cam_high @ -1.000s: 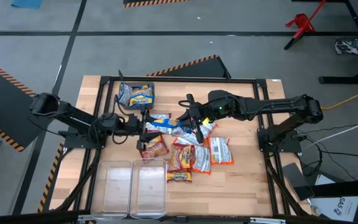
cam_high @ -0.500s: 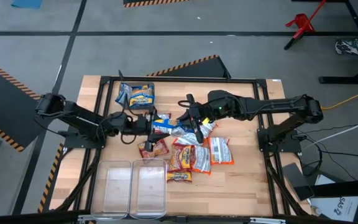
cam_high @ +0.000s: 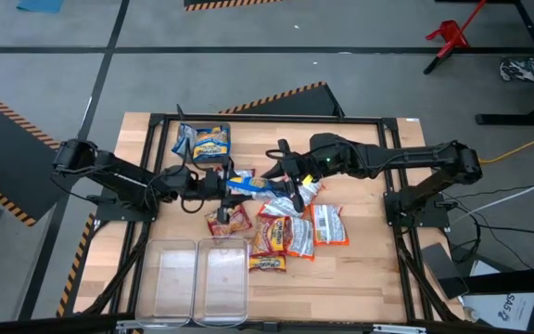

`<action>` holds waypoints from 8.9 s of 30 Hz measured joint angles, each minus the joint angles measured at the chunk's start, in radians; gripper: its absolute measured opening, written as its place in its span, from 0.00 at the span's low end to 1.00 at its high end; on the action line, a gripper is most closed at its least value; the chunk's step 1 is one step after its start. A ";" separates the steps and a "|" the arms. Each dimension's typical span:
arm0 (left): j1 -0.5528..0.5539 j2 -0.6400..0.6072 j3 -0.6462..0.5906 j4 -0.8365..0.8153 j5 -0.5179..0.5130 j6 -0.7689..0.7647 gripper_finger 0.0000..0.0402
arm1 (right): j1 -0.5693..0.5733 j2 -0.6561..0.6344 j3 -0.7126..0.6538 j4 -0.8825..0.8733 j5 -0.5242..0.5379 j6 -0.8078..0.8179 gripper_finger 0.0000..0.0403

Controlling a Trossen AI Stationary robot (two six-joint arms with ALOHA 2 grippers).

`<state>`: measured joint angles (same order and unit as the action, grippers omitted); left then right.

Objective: Sort Maruchan noodles
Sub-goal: Put the blue noodle pack into the black bin, then put the red noodle pack into the left transparent bin

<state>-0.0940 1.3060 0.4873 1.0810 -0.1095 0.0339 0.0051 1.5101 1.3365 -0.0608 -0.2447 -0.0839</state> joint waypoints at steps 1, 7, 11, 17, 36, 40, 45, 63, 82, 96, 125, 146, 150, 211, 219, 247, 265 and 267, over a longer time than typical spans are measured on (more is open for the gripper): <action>0.000 0.000 0.000 0.000 -0.009 0.003 0.35 | 0.000 0.000 0.000 0.000 0.001 -0.005 0.23; 0.000 0.000 0.000 -0.023 -0.083 0.026 0.28 | 0.000 0.000 0.000 -0.003 0.018 -0.029 0.42; -0.001 0.000 0.000 -0.048 -0.147 0.024 0.27 | 0.000 0.000 0.000 -0.002 0.079 -0.071 0.49; -0.026 0.000 0.000 -0.106 -0.295 0.021 0.27 | 0.001 -0.001 0.055 -0.079 0.187 -0.149 0.52; -0.058 -0.040 0.000 -0.298 -0.602 0.001 0.26 | 0.001 -0.005 0.322 -0.454 0.582 -0.283 0.52; -0.057 -0.095 0.000 -0.373 -0.621 0.001 0.26 | 0.000 -0.004 0.322 -0.527 0.646 -0.291 0.52; -0.057 -0.175 0.000 -0.494 -0.652 0.003 0.26 | -0.010 -0.004 0.322 -0.577 0.655 -0.284 0.52; -0.014 -0.376 0.003 -0.744 -0.787 0.074 0.26 | -0.232 -0.004 0.322 -0.726 0.624 -0.211 0.52; 0.195 -0.252 0.316 -1.509 -0.903 -0.052 0.26 | -0.438 -0.004 0.321 -0.822 0.383 -0.111 0.52; 0.323 -0.075 0.319 -1.600 -0.893 -0.080 0.26 | -0.438 -0.003 0.321 -0.829 0.382 -0.115 0.52; 0.446 -0.042 0.319 -1.646 -0.461 -0.107 0.43 | -0.438 -0.003 0.321 -0.856 0.277 -0.106 0.52; 0.446 -0.162 0.319 -1.641 -0.271 -0.139 0.43 | -0.438 -0.003 0.321 -0.856 0.206 -0.130 0.52; 0.443 -0.218 0.319 -1.639 -0.256 -0.172 0.43 | -0.438 -0.003 0.321 -0.852 0.171 -0.130 0.52; 0.010 -0.517 0.318 -1.203 -0.187 -0.102 0.43 | -0.437 0.125 0.320 -0.512 -0.425 -0.159 0.52; 0.010 -0.517 0.318 -1.198 -0.187 -0.101 0.43 | -0.438 0.032 0.320 -0.484 -0.360 -0.161 0.52; 0.353 -0.496 0.291 -1.107 0.183 -0.156 0.43 | -0.465 -0.499 0.164 -0.690 0.008 -0.273 0.52; 0.340 -0.496 -0.092 -0.506 0.179 -0.348 0.43 | -0.590 -0.676 -0.640 0.267 -0.282 0.089 0.52; 0.336 -0.496 -0.115 -0.461 0.178 -0.374 0.43 | -0.591 -0.675 -0.703 0.376 -0.280 0.136 0.52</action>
<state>0.2417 0.8097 0.3726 0.6203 0.0689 -0.3402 -0.5854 0.8352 0.6336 0.3153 -0.5251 0.0526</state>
